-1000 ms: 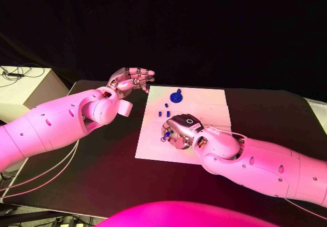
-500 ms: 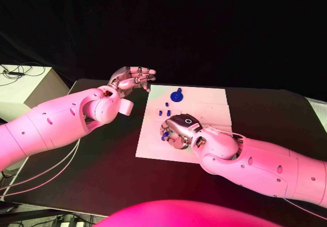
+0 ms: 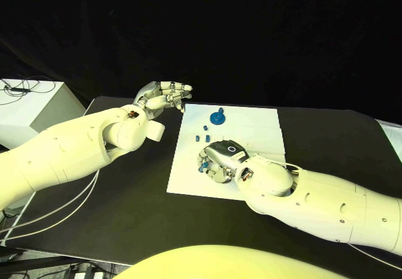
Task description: Assemble the parts on the task board
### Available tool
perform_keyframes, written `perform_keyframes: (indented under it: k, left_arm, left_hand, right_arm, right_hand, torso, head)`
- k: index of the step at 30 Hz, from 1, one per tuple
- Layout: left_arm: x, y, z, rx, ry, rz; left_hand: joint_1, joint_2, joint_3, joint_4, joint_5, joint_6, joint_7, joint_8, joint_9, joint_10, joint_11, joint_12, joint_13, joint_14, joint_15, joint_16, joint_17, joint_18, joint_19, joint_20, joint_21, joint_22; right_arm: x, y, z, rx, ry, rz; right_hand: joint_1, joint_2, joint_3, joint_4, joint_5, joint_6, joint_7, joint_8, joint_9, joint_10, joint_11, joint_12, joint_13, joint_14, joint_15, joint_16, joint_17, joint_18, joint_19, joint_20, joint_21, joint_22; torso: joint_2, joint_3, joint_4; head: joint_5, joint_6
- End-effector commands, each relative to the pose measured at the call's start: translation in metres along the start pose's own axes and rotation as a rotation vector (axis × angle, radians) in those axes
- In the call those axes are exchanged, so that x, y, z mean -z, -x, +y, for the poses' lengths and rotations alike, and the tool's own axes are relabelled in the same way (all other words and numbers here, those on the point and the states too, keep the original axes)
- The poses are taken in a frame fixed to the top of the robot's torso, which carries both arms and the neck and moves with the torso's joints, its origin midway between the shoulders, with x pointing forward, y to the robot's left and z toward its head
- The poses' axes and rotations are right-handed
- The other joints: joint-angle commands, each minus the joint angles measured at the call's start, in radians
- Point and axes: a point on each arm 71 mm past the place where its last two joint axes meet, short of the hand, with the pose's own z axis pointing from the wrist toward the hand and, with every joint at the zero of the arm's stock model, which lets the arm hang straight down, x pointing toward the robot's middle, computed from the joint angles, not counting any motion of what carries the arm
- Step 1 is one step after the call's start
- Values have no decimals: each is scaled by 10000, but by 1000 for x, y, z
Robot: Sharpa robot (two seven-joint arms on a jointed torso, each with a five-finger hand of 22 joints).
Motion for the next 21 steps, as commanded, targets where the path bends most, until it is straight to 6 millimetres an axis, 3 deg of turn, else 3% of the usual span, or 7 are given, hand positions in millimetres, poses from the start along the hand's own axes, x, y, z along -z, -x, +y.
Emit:
perform_keyframes:
  k: [1, 11, 17, 21]
  left_arm:
    - [-1, -2, -1, 110, -77, 102]
    - [-1, -3, -1, 129, -58, 153]
    - [-1, -3, -1, 136, -44, 164]
    - [-1, -3, -1, 141, -37, 176]
  left_hand:
    - [-68, -34, 16, 64, 56, -46, -14, 3, -17, -87, 17, 47, 14, -47, 53, -59, -1, 67, 46, -6, -59, -25]
    - [-69, -30, 19, 69, 57, -47, -13, 4, -18, -90, 18, 48, 14, -49, 54, -60, -2, 67, 47, -6, -63, -28]
    - [-69, -30, 19, 69, 57, -47, -13, 4, -18, -90, 18, 48, 14, -49, 54, -60, -2, 67, 47, -6, -63, -28]
    - [-69, -30, 19, 69, 57, -47, -13, 4, -18, -90, 18, 48, 14, -49, 54, -60, -2, 67, 47, -6, -63, -28]
  right_arm:
    - [0, -3, -1, 280, -50, 317]
    - [-1, -5, -3, 602, -267, 263]
    - [-3, -6, -1, 601, -134, 269]
    - [-4, -7, 1, 409, 67, 235]
  right_hand:
    - [-50, 104, 104, -73, 23, 63, 29, 32, 148, 623, -527, -6, 18, 151, -65, 37, -9, -162, 91, -24, -33, -9]
    - [-80, 107, 129, -93, 8, 43, 37, 34, 162, 617, -520, -27, 21, 148, -59, 35, -16, -167, 94, -20, -9, 15]
    - [-123, 99, 143, -106, -20, 23, 45, 36, 176, 610, -511, -47, 24, 138, -52, 20, -53, -161, 81, -16, -41, -6]
    - [-540, -143, -69, -110, -99, -229, 135, -25, 238, 355, -404, -275, 6, 85, 44, -55, -216, -126, -19, 51, -250, -145]
  torso:
    - [11, 7, -4]
    - [16, 1, 26]
    - [-2, 7, 1]
    - [2, 12, -9]
  head:
    - [-2, 1]
    - [-20, -18]
    - [10, -25]
    - [26, -31]
